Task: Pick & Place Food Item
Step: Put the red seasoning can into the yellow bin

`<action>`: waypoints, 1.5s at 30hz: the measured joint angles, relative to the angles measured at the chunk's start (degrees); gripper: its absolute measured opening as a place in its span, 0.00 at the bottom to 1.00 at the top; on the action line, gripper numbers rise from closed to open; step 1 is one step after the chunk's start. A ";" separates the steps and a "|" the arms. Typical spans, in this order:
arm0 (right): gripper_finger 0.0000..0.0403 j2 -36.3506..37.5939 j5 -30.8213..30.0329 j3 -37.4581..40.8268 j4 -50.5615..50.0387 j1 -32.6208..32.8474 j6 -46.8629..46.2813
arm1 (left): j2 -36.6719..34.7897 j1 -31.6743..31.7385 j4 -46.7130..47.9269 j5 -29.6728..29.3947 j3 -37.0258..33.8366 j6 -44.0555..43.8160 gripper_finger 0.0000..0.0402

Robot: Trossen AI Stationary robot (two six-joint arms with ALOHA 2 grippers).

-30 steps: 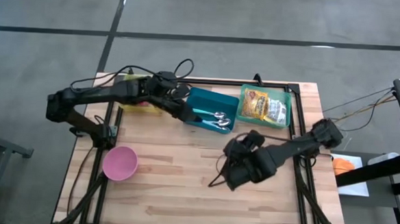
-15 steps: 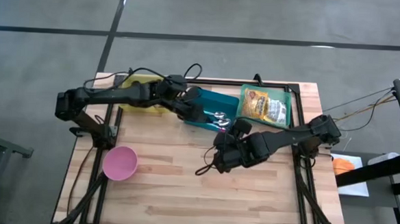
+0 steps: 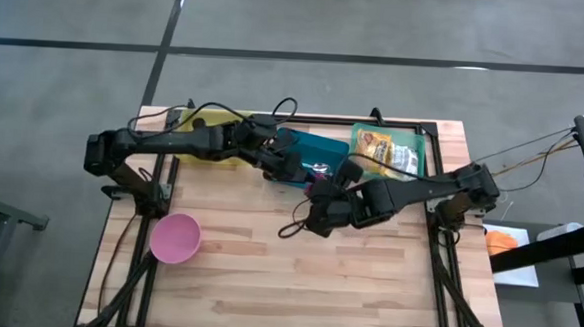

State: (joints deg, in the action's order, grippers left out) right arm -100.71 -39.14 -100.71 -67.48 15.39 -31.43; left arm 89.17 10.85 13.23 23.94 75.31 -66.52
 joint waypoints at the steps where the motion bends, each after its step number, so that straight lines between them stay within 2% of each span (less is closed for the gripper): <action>1: 0.69 0.26 0.03 0.00 1.04 -0.32 0.55 | 0.00 -0.08 -0.08 -0.38 0.00 -0.01 0.76; 16: 0.69 0.87 2.33 0.00 7.10 -1.75 4.91 | -0.02 -0.66 -0.20 -4.36 0.00 0.46 0.76; 28: 0.69 0.87 3.53 0.00 9.81 -3.66 6.09 | -0.02 -1.33 1.02 -5.18 0.00 3.64 0.76; 32: 0.69 0.74 4.23 0.00 9.92 -3.68 6.17 | -0.07 -1.34 2.23 -6.18 0.01 3.67 0.69; 36: 0.69 0.61 5.37 0.02 10.33 -3.88 6.17 | -0.09 -1.37 2.78 -6.27 0.07 4.74 0.54; 45: 0.69 0.41 5.12 0.02 10.68 -3.86 6.13 | -0.13 -1.33 3.25 -6.37 0.09 5.46 0.55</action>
State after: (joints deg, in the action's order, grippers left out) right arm -100.29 -34.02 -100.68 -56.80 11.53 -25.30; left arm 89.03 9.52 16.48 17.56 75.40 -61.06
